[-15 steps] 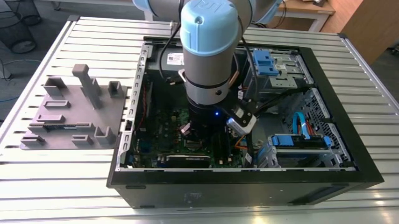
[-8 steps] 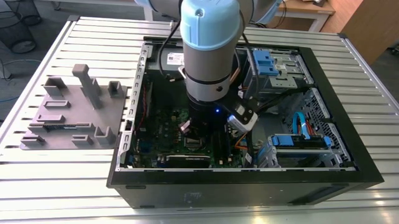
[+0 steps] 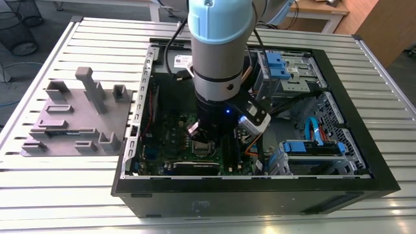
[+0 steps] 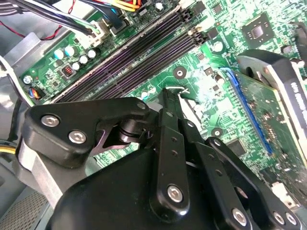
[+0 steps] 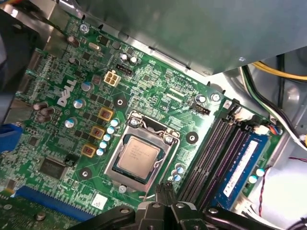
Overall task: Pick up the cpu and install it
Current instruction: 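Install the first cpu locking lever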
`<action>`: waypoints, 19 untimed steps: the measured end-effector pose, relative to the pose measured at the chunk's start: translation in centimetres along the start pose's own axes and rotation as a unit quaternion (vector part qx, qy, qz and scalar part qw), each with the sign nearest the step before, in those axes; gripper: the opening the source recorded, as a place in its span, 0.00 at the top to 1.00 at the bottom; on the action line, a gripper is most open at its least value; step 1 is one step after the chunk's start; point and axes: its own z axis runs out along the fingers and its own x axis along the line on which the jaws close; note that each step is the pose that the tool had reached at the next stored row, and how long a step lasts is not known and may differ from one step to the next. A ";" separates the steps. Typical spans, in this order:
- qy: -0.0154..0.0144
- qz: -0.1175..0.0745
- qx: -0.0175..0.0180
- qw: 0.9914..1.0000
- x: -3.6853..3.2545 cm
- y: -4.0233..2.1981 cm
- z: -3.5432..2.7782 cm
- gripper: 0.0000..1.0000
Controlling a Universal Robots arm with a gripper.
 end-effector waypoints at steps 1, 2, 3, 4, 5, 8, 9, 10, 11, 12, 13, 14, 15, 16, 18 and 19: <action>0.000 0.000 0.000 1.000 -0.01 -0.02 -0.20 0.89; 0.000 0.000 0.000 1.000 -0.02 -0.04 -0.41 0.89; 0.000 0.000 0.000 1.000 -0.04 -0.06 -0.63 0.89; 0.000 0.000 0.000 1.000 -0.05 -0.08 -0.82 0.89; 0.000 0.000 0.000 1.000 -0.06 -0.09 -0.96 0.89; 0.000 0.000 0.000 1.000 -0.07 -0.09 -1.01 0.89; 0.000 0.000 0.000 1.000 -0.07 -0.10 -1.04 0.89; 0.000 0.000 0.000 1.000 -0.07 -0.10 -1.06 0.89; 0.000 0.000 0.000 1.000 -0.07 -0.10 -1.07 0.89; 0.000 0.000 0.000 1.000 -0.03 -0.08 -1.08 0.89; 0.000 0.000 0.000 1.000 0.07 -0.04 -1.09 0.89; -0.001 0.000 0.000 1.000 0.25 0.04 -1.10 0.89; -0.001 0.000 0.000 1.000 0.49 0.16 -1.11 0.89; -0.002 0.000 0.000 1.000 0.73 0.27 -1.14 0.89; -0.003 0.000 0.001 1.000 1.13 0.46 -1.17 0.89; -0.003 0.000 0.001 1.000 1.29 0.53 -1.19 0.89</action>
